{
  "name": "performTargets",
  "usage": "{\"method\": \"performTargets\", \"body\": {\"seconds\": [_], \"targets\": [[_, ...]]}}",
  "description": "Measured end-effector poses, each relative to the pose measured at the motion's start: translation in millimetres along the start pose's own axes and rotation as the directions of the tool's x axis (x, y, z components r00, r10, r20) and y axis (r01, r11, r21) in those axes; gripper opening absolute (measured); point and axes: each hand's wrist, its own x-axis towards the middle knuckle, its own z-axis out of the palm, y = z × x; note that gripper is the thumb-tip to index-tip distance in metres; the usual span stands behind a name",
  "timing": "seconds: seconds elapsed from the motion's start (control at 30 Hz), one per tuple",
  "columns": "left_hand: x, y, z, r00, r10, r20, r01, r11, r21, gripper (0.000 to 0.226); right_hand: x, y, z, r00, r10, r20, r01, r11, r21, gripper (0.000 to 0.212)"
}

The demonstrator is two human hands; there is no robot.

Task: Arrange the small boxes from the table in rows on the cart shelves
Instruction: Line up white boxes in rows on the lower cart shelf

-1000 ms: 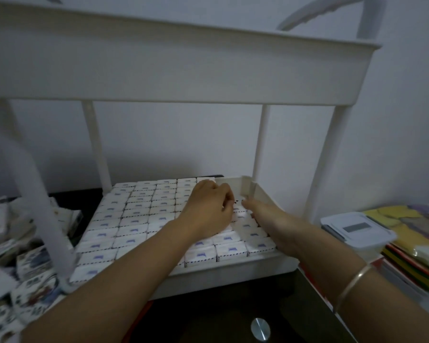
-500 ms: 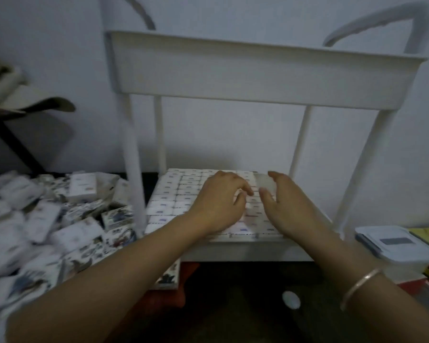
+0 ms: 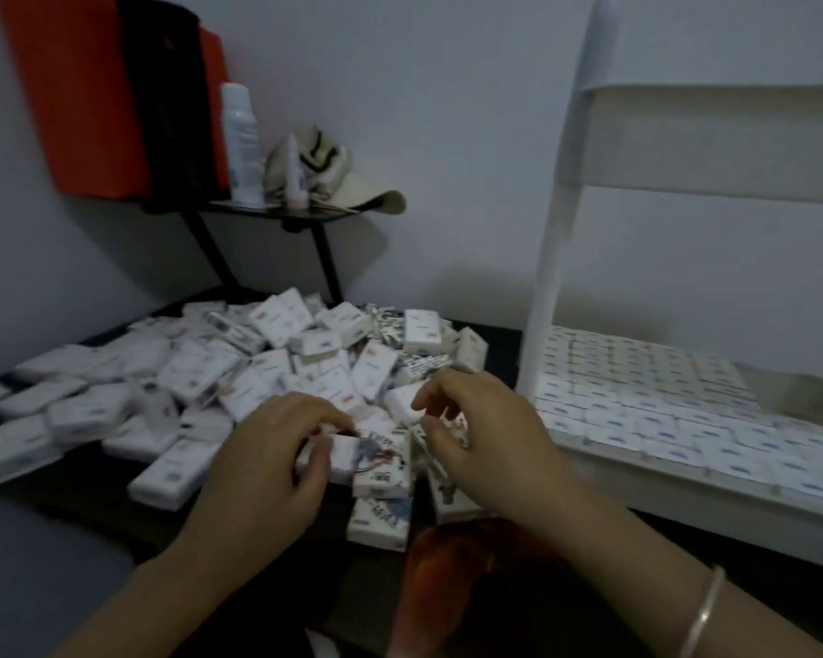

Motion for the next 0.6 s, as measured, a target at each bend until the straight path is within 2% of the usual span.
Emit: {"method": "performTargets", "body": {"seconds": [0.07,0.13,0.27,0.33,0.4,0.47,0.6], "targets": [[-3.7,-17.9,-17.3,0.987,-0.036,-0.155,0.033,0.999,-0.022,0.025,16.5,-11.3,19.4,0.997,-0.039,0.063,0.039,0.999,0.002,0.023],[-2.8,-38.4,-32.1,0.972,-0.057,-0.23,0.061,0.998,0.011,0.032,31.4,-21.6,36.7,0.991,-0.063,0.12,0.065,0.998,-0.015,0.032],[-3.8,-83.4,-43.3,0.985,-0.099,-0.139,0.131,0.962,0.239,0.046,61.1,-34.0,59.8,0.943,-0.116,0.313,0.13,0.991,-0.026,0.063],[-6.1,-93.9,-41.0,0.991,-0.116,-0.065,0.131,0.928,0.348,0.056,76.6,-36.3,67.8,0.895,-0.124,0.429,0.155,0.987,-0.038,0.086],[-7.2,-99.7,-37.0,0.993,-0.115,-0.035,0.119,0.905,0.407,0.061,88.9,-36.2,76.3,0.865,-0.123,0.486,0.178,0.982,-0.068,0.101],[-6.5,-107.6,-35.3,0.985,-0.16,-0.059,0.17,0.911,0.376,0.063,95.5,-34.4,85.0,0.855,-0.137,0.5,0.201,0.977,-0.075,0.105],[2.1,-123.7,-37.4,0.949,-0.301,-0.099,0.316,0.893,0.321,0.065,98.0,-32.1,91.9,0.875,-0.141,0.463,0.193,0.979,-0.067,0.098]]}}
